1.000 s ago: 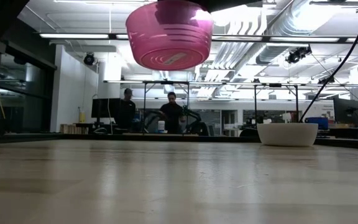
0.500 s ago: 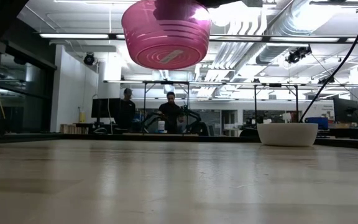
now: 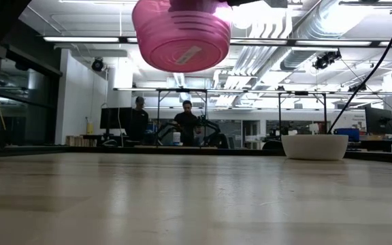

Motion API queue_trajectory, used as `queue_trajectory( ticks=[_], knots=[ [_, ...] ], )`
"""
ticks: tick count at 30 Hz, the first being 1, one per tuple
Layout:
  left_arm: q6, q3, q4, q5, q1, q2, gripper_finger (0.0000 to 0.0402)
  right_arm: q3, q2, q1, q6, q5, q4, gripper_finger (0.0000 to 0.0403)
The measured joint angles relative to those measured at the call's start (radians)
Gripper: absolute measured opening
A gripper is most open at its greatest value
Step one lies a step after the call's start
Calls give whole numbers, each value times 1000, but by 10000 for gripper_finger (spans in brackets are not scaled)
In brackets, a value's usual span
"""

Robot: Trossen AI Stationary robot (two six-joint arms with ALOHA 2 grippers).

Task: Nest bowls inside each other
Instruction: Stack the pink bowl on top of the yellow bowl

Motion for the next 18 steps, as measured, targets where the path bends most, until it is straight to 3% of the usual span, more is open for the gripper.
queue_trajectory(
  ticks=[18],
  knots=[
    [50, 0, 15, 77, -5, 0, 2, 0, 0, 9, -11, -27, 39, 62]
  ],
)
